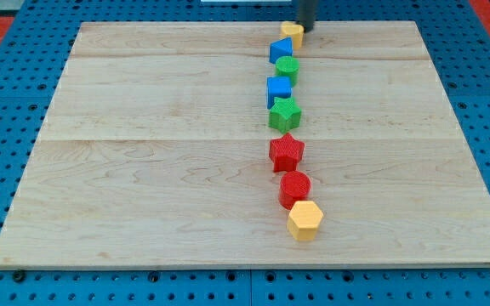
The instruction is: Push the yellow heart to the red star
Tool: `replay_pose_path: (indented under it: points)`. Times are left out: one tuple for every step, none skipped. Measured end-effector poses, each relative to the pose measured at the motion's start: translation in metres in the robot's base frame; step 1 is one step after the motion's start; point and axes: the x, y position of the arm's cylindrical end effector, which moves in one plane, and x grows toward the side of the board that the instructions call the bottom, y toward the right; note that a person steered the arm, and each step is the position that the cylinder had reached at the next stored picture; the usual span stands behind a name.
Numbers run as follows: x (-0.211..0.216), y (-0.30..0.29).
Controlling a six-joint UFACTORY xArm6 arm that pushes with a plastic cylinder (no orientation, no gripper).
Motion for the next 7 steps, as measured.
replay_pose_path:
  points:
    - [0.065, 0.009]
    - [0.014, 0.048]
    - [-0.038, 0.032]
    - [-0.039, 0.011]
    - [-0.039, -0.023]
    - [-0.038, -0.062]
    - [-0.002, -0.068]
